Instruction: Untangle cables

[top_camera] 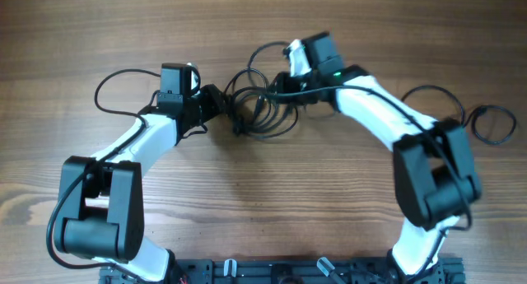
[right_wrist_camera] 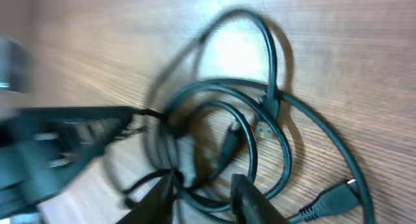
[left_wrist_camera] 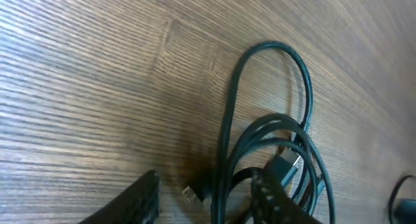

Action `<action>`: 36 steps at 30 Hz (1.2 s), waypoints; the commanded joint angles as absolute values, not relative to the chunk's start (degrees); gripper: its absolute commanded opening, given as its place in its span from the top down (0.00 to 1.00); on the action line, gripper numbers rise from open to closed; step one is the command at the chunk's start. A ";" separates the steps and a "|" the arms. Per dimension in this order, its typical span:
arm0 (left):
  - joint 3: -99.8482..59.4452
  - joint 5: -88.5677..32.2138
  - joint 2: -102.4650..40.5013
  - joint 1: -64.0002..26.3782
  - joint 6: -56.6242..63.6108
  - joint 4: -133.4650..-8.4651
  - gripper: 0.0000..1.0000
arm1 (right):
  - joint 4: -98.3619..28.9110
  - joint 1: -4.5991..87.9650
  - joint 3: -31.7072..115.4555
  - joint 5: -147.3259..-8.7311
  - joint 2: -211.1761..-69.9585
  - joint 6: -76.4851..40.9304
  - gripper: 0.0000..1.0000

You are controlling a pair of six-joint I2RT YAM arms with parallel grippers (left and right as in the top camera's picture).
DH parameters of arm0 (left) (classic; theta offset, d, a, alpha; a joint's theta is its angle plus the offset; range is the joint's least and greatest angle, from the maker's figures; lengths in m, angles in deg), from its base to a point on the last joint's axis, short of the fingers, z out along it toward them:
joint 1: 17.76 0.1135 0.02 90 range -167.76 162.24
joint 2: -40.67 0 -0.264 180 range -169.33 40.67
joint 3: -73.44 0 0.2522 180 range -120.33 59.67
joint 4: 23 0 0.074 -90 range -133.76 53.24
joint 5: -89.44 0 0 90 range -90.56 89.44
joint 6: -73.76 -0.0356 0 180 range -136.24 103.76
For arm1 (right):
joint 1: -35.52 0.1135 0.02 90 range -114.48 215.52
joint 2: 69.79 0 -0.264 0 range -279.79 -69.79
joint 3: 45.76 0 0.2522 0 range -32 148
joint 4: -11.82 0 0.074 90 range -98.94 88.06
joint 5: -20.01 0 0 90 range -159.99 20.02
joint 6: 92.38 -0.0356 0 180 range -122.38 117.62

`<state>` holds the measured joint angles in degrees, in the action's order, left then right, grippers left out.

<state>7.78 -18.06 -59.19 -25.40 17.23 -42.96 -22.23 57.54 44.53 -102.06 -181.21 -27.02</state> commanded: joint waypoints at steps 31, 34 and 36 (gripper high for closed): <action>8.02 -22.45 -59.65 -22.91 15.74 -42.02 0.80 | -11.76 69.43 44.38 -108.03 -193.19 -55.48 0.64; 8.02 -19.39 -59.65 -22.41 16.05 -42.87 0.86 | -11.74 69.41 44.38 -109.16 -193.19 -54.78 0.64; 8.02 -19.11 -59.65 -22.36 16.44 -43.20 0.96 | -10.74 69.41 44.38 -111.96 -193.17 -51.42 0.64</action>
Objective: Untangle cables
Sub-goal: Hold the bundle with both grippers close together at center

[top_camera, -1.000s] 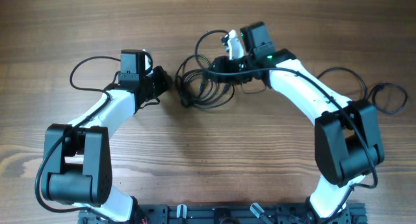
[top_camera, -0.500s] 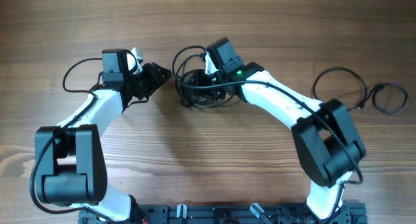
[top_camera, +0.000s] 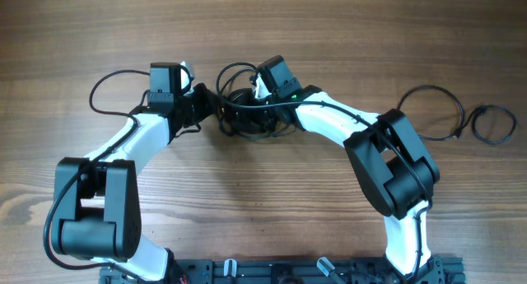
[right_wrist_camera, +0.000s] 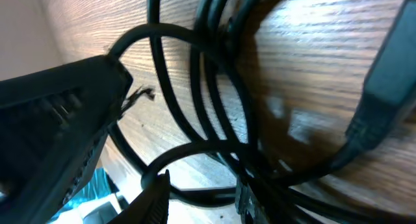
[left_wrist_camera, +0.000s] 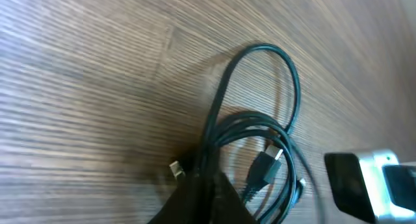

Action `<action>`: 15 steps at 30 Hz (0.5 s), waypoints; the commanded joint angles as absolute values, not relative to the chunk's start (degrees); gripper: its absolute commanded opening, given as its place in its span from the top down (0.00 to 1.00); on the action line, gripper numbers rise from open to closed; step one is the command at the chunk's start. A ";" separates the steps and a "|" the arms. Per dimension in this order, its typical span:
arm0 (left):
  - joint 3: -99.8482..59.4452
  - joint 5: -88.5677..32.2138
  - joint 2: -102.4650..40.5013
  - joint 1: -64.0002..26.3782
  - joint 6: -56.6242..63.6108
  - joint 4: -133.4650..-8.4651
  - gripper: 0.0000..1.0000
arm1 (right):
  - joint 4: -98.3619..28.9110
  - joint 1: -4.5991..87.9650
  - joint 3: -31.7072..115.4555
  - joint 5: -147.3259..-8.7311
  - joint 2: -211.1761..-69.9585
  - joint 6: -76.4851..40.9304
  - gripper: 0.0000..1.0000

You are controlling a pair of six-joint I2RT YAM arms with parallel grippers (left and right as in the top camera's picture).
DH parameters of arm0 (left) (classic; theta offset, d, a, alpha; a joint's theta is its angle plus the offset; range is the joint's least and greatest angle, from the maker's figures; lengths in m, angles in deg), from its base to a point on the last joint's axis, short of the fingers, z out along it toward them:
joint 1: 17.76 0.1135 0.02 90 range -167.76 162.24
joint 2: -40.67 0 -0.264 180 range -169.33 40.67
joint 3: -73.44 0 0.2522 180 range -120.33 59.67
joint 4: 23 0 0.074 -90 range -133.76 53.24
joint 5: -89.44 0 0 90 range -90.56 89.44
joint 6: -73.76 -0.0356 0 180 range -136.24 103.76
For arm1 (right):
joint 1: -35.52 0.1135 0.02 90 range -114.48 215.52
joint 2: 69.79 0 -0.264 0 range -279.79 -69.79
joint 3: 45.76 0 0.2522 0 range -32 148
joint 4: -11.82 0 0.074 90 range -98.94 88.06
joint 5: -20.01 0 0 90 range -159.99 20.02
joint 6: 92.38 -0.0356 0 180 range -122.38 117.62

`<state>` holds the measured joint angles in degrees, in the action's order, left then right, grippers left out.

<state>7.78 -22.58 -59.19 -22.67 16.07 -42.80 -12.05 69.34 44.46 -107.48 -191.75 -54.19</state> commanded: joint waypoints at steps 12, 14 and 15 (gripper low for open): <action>8.02 -34.23 -59.63 -22.36 19.02 -40.75 0.96 | -8.33 66.52 44.38 -116.57 -193.14 -44.01 0.60; 8.02 -34.28 -59.63 -22.36 19.04 -40.77 0.96 | -8.14 67.42 44.38 -115.37 -193.14 -44.97 0.60; 8.02 -34.45 -59.63 -22.36 19.11 -40.77 0.96 | -7.92 67.90 44.38 -115.02 -193.14 -45.80 0.60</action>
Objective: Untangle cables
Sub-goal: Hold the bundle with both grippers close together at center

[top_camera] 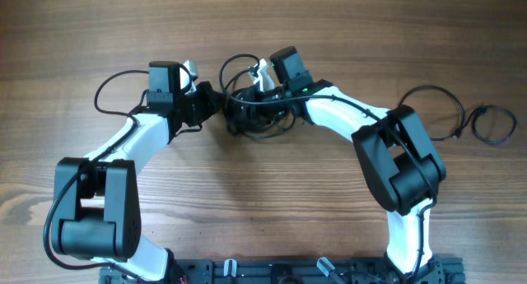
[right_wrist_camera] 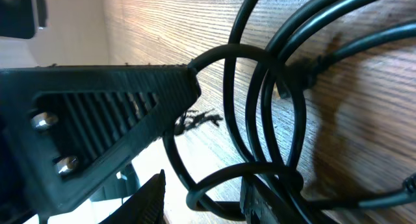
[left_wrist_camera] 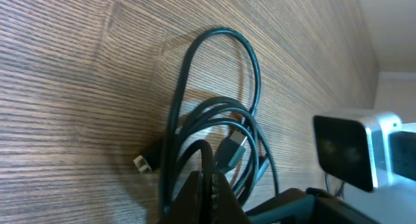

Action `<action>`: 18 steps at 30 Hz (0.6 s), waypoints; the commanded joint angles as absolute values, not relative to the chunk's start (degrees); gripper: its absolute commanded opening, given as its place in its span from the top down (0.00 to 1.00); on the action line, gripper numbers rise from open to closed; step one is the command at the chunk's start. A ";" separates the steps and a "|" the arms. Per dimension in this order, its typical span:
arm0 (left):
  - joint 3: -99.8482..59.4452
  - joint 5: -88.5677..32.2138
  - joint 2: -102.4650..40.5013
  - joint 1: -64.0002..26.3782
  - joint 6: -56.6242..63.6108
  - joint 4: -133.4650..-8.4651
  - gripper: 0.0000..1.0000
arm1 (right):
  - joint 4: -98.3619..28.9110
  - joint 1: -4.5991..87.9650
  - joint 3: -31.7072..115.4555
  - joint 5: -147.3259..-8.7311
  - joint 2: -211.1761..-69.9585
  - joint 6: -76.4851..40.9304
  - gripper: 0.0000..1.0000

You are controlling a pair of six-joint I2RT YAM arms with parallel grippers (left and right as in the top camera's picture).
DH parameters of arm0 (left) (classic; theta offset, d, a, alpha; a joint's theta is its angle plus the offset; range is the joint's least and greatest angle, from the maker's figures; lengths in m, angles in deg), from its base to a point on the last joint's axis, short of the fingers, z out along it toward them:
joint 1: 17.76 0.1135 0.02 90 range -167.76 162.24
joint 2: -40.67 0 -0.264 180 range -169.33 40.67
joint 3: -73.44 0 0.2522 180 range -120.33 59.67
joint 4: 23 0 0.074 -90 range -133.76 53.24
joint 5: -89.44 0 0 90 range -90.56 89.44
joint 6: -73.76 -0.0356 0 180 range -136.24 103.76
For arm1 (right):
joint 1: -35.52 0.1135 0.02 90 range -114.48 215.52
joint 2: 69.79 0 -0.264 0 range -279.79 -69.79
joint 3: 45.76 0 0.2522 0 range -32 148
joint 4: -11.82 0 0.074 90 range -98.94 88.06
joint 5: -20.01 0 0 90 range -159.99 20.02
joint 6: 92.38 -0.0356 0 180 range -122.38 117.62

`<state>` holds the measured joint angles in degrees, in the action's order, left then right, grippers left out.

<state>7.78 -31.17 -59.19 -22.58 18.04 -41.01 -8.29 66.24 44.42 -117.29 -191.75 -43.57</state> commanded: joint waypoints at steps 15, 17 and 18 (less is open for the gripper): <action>8.02 -28.11 -59.63 -22.36 19.18 -41.43 0.96 | -8.66 66.68 44.38 -115.13 -193.12 -47.28 0.80; 8.02 -27.89 -59.63 -22.36 19.18 -41.45 0.96 | -9.08 66.13 44.38 -115.70 -193.12 -47.42 0.80; 8.02 -27.43 -59.63 -22.36 19.18 -41.56 0.96 | -9.32 65.76 44.38 -115.76 -193.12 -47.68 0.78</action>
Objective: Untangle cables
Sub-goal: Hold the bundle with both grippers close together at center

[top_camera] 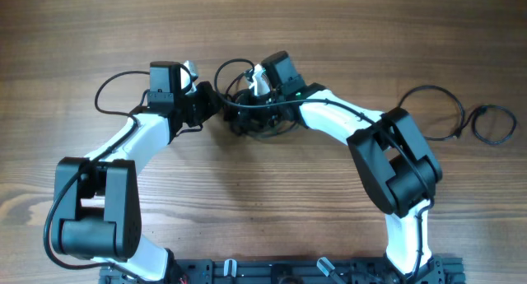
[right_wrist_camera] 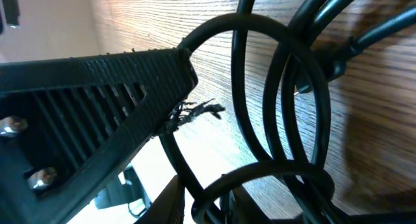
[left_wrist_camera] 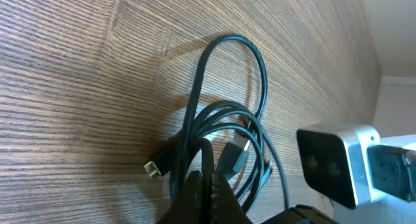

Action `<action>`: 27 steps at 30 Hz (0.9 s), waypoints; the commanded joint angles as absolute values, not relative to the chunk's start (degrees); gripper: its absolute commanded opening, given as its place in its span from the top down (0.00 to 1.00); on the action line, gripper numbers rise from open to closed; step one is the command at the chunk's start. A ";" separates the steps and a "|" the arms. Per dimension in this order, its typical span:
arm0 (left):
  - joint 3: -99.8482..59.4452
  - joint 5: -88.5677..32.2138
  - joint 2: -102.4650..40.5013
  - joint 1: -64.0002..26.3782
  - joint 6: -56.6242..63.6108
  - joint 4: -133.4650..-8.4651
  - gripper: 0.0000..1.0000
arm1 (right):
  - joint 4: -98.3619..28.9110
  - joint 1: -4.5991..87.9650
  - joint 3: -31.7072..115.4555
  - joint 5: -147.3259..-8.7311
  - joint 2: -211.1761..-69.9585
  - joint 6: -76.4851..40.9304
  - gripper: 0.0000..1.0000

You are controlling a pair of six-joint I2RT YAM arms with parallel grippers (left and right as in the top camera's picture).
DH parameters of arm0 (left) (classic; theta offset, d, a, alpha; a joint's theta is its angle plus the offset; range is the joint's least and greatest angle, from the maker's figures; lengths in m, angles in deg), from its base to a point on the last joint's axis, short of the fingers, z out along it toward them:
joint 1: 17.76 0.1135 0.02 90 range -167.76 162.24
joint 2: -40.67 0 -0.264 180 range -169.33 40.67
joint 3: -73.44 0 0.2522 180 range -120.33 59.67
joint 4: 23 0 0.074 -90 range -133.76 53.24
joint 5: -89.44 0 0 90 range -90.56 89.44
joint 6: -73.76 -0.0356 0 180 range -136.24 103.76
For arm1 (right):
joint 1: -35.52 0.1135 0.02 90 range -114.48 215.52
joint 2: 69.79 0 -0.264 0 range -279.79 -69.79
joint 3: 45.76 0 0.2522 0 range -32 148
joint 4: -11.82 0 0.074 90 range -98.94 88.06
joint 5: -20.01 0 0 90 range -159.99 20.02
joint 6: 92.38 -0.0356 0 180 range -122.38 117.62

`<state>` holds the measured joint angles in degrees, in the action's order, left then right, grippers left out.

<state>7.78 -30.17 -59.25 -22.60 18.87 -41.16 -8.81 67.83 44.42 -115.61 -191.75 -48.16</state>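
A tangle of black cables (top_camera: 262, 119) lies at the back middle of the wooden table, between my two grippers. Its tall loop (left_wrist_camera: 231, 68), a small plug (left_wrist_camera: 153, 170) and a larger plug (left_wrist_camera: 235, 151) show in the left wrist view. My left gripper (top_camera: 217, 103) meets the tangle from the left; its jaws (left_wrist_camera: 207, 160) are pressed together among the strands. My right gripper (top_camera: 247, 98) comes in from the right, its narrow gap (right_wrist_camera: 203, 204) holding a crossing of cable strands (right_wrist_camera: 260, 175). The left gripper's ribbed finger (right_wrist_camera: 97, 94) fills that view.
A separate thin black cable (top_camera: 435, 103) ends in a small coil (top_camera: 492, 123) at the far right. A loop of the left arm's own wiring (top_camera: 114, 90) lies at the left. The right wrist's white camera housing (left_wrist_camera: 331, 165) sits close beside the tangle.
My right gripper's fingers have drawn closer together around the crossing strands. The right wrist has shifted slightly left toward my left gripper. The left gripper stays shut in place.
At first my left gripper was open at the tangle's left edge and my right gripper hovered open over its right side. Then the left was shut on the strands and the right had come in low, still open. Now the right has narrowed onto a strand crossing.
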 commanded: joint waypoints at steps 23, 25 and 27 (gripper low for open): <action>8.02 -25.99 -59.63 -22.36 20.31 -42.56 0.96 | -7.48 69.43 44.38 -99.48 -193.19 -77.47 0.60; 8.02 -25.99 -59.63 -22.36 20.31 -42.56 0.96 | -7.07 69.41 44.38 -97.03 -193.19 -77.40 0.67; 8.02 -25.99 -59.63 -22.36 20.31 -42.56 0.96 | -6.93 69.41 44.38 -96.77 -193.19 -77.40 0.71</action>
